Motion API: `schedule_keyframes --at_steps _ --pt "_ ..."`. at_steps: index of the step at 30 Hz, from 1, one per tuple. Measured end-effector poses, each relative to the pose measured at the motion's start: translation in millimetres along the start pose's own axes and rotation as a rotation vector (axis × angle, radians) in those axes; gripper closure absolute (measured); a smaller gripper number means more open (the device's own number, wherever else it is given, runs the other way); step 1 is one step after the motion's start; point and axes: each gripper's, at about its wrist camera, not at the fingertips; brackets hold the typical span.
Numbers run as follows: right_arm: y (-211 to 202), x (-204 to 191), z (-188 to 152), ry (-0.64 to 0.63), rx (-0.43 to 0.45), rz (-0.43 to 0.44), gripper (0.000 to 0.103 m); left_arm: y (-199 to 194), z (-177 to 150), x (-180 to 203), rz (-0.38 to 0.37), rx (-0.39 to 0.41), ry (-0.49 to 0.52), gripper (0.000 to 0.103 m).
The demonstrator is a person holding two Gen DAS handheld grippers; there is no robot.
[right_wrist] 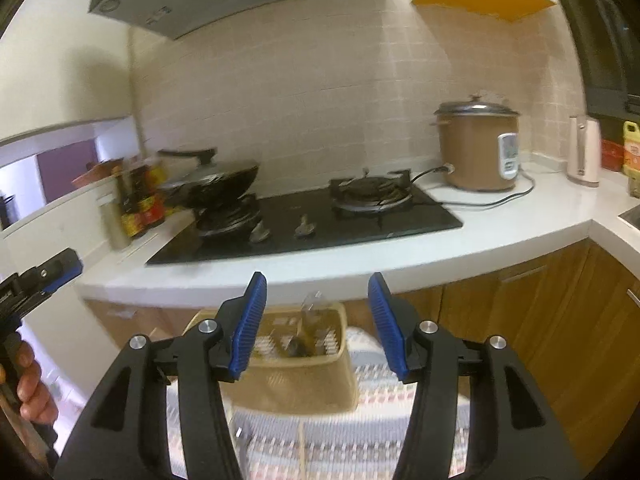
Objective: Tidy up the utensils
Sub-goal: 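Lift the chopstick and clear spoon over the beige caddy and open both tools, then grasp another wooden chopstick with the left tool while the right tool grasps a clear spoon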
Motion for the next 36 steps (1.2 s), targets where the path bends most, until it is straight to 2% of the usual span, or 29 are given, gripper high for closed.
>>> schedule_keyframes --at_steps 6,10,13,15,18,22,26,28,32,36 --pt "-2.5 -6.0 -30.2 -0.005 -0.177 0.073 0.050 -12.3 -31.9 4.6 0.041 -0.143 -0.013 0.060" --pt "19.9 -10.4 -62.6 -0.027 -0.342 0.072 0.050 15.4 -76.9 -0.5 0.100 -0.323 -0.055 0.060" --pt "41.7 -9.4 -93.8 -0.018 -0.478 0.081 0.050 41.2 -110.5 -10.9 0.108 -0.446 -0.119 0.060" --pt "48.6 -7.2 -110.9 -0.001 -0.519 0.111 0.050 53.7 -126.9 -19.7 0.096 -0.498 -0.161 0.061" --pt "56.2 -9.4 -131.5 -0.036 -0.561 0.099 0.050 74.8 -152.2 -35.4 0.069 -0.583 -0.250 0.061" --pt "72.3 -14.7 -148.7 -0.085 -0.669 0.094 0.050 94.3 -180.5 -43.9 0.100 -0.687 -0.295 0.061" --pt "90.5 -18.9 -154.1 -0.133 -0.737 0.071 0.052 102.9 -199.2 -34.2 0.147 -0.730 -0.249 0.061" --pt "102.5 -19.3 -153.7 -0.120 -0.764 0.065 0.067 107.7 -206.9 -26.3 0.166 -0.744 -0.207 0.061" --pt "121.7 -16.1 -149.1 -0.060 -0.773 0.066 0.070 114.8 -211.4 -6.7 0.233 -0.749 -0.072 0.062" --pt "128.0 -25.0 -150.0 -0.085 -0.765 0.050 0.070 118.9 -218.9 8.6 0.284 -0.734 0.032 0.062"
Point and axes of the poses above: each gripper's, at about its wrist camera, not at the fingertips, and y roughly the way its jaws point, x to its right, z to its top, and after that the axes turned 2 degrees about -y, right-handed
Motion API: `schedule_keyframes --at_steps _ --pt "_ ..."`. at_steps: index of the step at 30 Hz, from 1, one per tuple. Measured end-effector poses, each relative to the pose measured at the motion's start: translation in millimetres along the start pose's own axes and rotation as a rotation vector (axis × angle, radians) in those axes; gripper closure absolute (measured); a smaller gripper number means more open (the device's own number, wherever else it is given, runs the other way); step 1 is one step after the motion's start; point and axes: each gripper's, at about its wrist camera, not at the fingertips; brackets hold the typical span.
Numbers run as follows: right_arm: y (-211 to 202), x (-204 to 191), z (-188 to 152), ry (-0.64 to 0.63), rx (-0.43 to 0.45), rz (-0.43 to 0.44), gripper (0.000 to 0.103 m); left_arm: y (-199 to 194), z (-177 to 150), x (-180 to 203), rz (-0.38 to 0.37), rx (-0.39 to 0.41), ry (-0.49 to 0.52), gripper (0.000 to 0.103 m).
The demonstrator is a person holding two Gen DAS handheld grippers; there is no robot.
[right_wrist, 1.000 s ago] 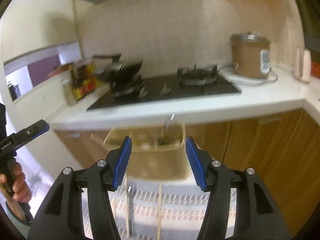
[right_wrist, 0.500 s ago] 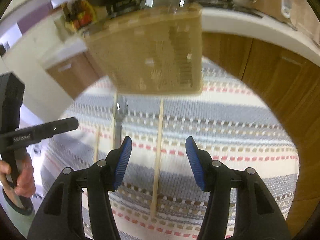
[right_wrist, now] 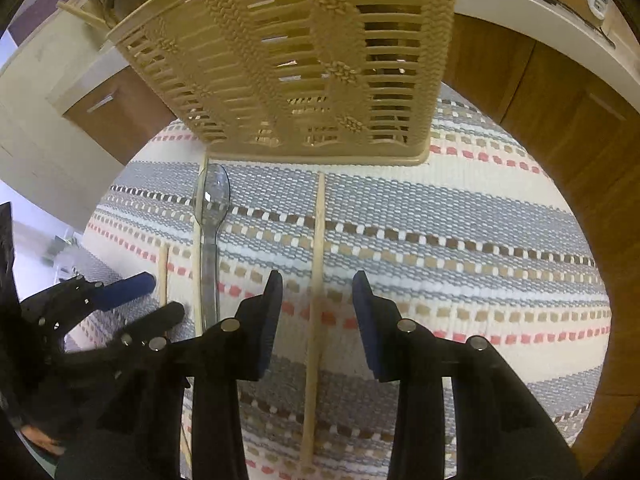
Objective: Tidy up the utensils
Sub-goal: 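Grasp another wooden chopstick with the left tool while the right tool grasps a clear spoon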
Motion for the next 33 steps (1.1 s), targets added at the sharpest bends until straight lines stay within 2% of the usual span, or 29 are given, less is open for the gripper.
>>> schedule_keyframes --at_steps 3,7,9,11,14,18,21,23,24,28,30,33 --pt "1.0 -6.9 1.4 -0.013 0.011 0.048 0.070 1.2 -4.8 7.1 0.049 0.017 0.038 0.066" --pt "7.1 -21.0 10.8 -0.019 -0.003 0.122 0.070 0.3 -7.1 13.2 0.118 0.039 0.073 0.091" --pt "12.5 -29.1 17.2 -0.026 -0.008 0.151 0.070 -1.7 -7.1 9.0 0.095 0.043 0.068 0.095" --pt "17.5 -37.0 21.3 -0.038 -0.012 0.140 0.070 -3.3 -7.0 -1.3 0.067 0.045 0.048 0.099" --pt "26.6 -49.3 28.4 -0.047 -0.018 0.144 0.070 -9.0 -8.8 -27.0 -0.021 0.037 -0.024 0.099" --pt "35.8 -61.4 33.6 -0.060 -0.024 0.156 0.070 -13.0 -9.4 -42.8 -0.039 0.036 -0.066 0.099" --pt "39.0 -66.3 31.5 -0.097 -0.023 0.101 0.070 -15.1 -11.1 -52.4 -0.061 0.034 -0.097 0.099" --pt "36.1 -68.2 28.5 -0.132 -0.009 0.066 0.075 -16.6 -10.2 -59.4 -0.063 0.042 -0.114 0.099" --pt "35.7 -71.1 27.0 -0.154 -0.003 0.034 0.080 -16.7 -7.0 -66.3 -0.066 0.044 -0.122 0.099" --pt "34.4 -76.2 21.2 -0.190 -0.012 0.007 0.094 -16.5 -7.0 -69.1 -0.079 0.049 -0.156 0.099" --pt "31.9 -77.6 16.4 -0.205 -0.015 -0.032 0.095 -19.0 -8.9 -72.7 -0.083 0.049 -0.158 0.099" --pt "26.5 -66.9 7.2 -0.169 -0.045 -0.021 0.095 -19.4 -9.6 -73.5 -0.086 0.042 -0.156 0.099"
Point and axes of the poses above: each gripper's, at about its wrist camera, not at the fingertips, and y roughly the way its jaws point, x to its right, z to its top, and after that the axes turned 2 degrees about -y, right-handed
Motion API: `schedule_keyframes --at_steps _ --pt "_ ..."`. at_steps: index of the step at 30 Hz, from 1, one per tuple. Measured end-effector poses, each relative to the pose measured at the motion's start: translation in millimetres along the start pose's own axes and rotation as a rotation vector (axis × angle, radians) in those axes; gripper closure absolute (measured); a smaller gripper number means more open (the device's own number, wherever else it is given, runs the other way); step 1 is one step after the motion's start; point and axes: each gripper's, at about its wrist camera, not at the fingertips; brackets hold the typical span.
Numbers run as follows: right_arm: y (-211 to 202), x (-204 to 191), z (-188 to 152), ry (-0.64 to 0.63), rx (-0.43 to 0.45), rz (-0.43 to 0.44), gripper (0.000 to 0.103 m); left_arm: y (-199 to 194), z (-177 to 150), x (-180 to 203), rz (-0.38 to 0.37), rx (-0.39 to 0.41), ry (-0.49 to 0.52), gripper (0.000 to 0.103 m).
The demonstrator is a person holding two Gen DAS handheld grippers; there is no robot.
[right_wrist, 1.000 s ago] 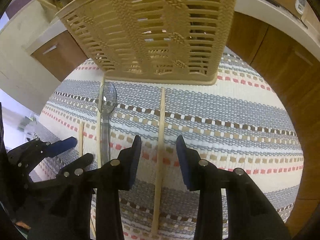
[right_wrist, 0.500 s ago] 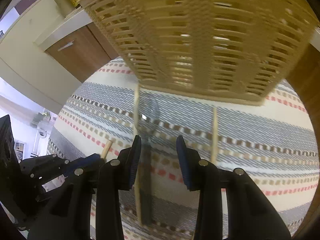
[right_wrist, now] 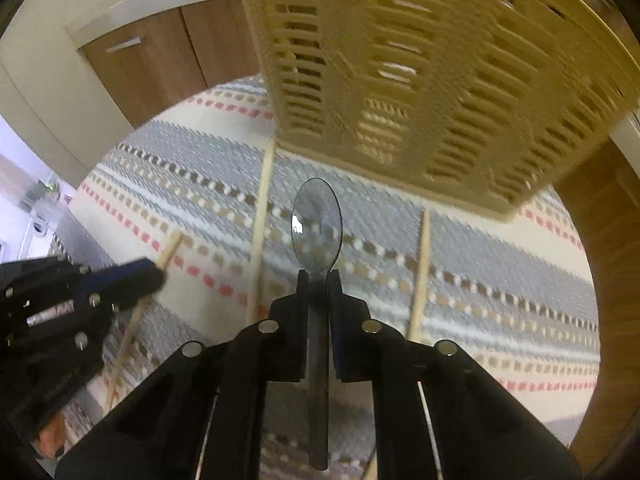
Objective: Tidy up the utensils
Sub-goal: 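Grasp another wooden chopstick with the left tool while the right tool grasps a clear spoon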
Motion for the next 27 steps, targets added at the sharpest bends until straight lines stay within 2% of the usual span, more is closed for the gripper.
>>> schedule_keyframes --at_steps 4,9,11,13,15,17,20,24,27 --pt "-5.7 21.6 -15.7 0.115 -0.054 0.087 0.095 0.8 1.7 1.8 0.003 -0.022 0.027 0.098" --pt "-13.3 27.4 -25.6 0.117 -0.069 0.058 0.094 -1.2 8.8 -5.0 -0.021 -0.042 0.011 0.098" --pt "-16.4 30.8 -26.6 0.131 -0.073 0.088 0.089 -2.2 15.3 -9.0 -0.064 -0.068 0.010 0.091" --pt "-22.3 42.0 -24.8 0.179 -0.057 0.141 0.067 -2.4 20.7 -11.6 -0.086 -0.091 0.013 0.088" --pt "-29.8 48.0 -22.4 0.217 -0.026 0.171 0.059 -0.8 24.2 -10.7 -0.080 -0.111 0.035 0.088" --pt "-37.8 51.2 -18.8 0.218 0.005 0.172 0.059 2.0 27.6 -7.6 -0.064 -0.128 0.053 0.087" --pt "-43.3 56.0 -13.4 0.225 0.017 0.186 0.059 6.8 31.0 -3.0 -0.001 -0.124 0.073 0.087" --pt "-44.0 57.9 -2.8 0.205 0.021 0.160 0.059 11.4 32.3 -3.0 -0.012 -0.136 0.068 0.086" --pt "-29.7 57.2 6.6 0.202 -0.007 0.161 0.059 12.1 33.6 0.8 -0.004 -0.139 0.084 0.085"
Point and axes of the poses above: each gripper's, at about its wrist camera, not at the fingertips, and y roughly the way its jaws point, x to its right, z to its top, and after that the axes turned 2 degrees about -y, right-handed
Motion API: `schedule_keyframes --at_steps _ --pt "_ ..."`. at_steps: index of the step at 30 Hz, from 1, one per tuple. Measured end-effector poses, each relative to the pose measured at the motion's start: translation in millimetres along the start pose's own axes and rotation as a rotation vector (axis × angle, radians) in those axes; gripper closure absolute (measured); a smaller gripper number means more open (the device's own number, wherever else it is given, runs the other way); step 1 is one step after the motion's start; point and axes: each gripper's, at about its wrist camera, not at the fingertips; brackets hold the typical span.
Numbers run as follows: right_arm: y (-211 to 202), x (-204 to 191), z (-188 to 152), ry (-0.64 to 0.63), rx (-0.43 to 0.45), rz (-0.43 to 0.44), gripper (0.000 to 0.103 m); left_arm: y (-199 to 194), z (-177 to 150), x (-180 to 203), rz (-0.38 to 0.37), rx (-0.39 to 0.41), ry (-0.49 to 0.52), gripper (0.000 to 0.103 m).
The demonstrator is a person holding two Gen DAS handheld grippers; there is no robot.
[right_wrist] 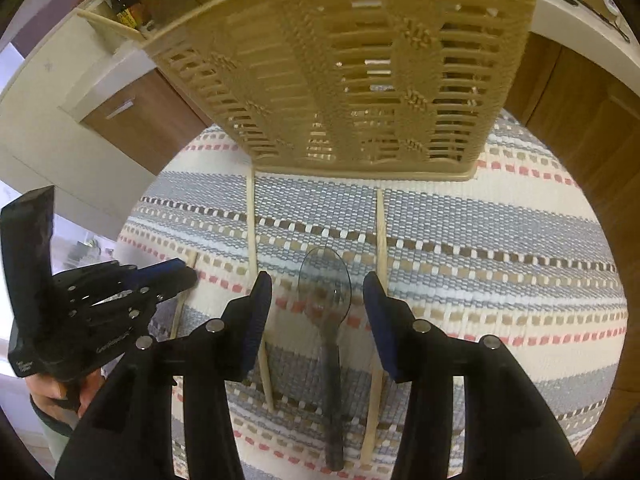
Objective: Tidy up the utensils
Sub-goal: 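Grasp another wooden chopstick with the left tool while the right tool grasps a clear spoon, then carry the chopstick and spoon over the beige caddy and open both tools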
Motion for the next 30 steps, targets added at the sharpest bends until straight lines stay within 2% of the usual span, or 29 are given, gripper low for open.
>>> schedule_keyframes --at_steps 3,10,16,18,19,22,24,25,27,30 --pt "11.8 -1.1 0.2 -0.010 -0.012 -0.020 0.059 2.8 1.1 4.2 0.012 0.000 0.015 0.084" --pt "33.3 -16.5 -1.6 -0.079 -0.040 -0.068 0.059 -3.3 -3.2 -10.2 -0.046 0.014 -0.019 0.084" --pt "40.3 -41.3 -13.1 -0.202 -0.042 -0.188 0.059 -4.0 -1.7 -8.7 -0.019 0.003 -0.014 0.084" --pt "42.2 -48.5 -15.5 -0.228 -0.034 -0.232 0.066 -2.7 -1.5 -5.2 0.001 0.000 -0.011 0.083" --pt "42.2 -51.0 -16.1 -0.233 -0.034 -0.227 0.073 -0.7 -0.8 0.1 0.011 0.001 -0.009 0.083" --pt "42.3 -53.9 -17.5 -0.232 -0.031 -0.222 0.073 2.4 -1.7 10.2 0.051 0.012 -0.003 0.083" --pt "41.6 -53.8 -19.3 -0.229 -0.022 -0.214 0.073 3.3 -2.9 13.5 0.087 0.024 0.000 0.090" --pt "40.8 -53.1 -20.4 -0.226 -0.019 -0.202 0.073 3.0 -3.7 12.9 0.108 0.031 0.000 0.098" --pt "35.0 -48.3 -24.1 -0.219 -0.007 -0.182 0.073 2.1 -5.0 10.8 0.088 0.041 -0.013 0.099" --pt "23.8 -46.4 -31.3 -0.212 0.027 -0.185 0.073 -1.7 -7.8 5.0 -0.023 0.080 -0.046 0.099"
Point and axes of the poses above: each gripper's, at about its wrist camera, not at the fingertips, and y roughly the way its jaws point, x to its right, z to its top, and after that the axes turned 2 degrees about -y, right-handed
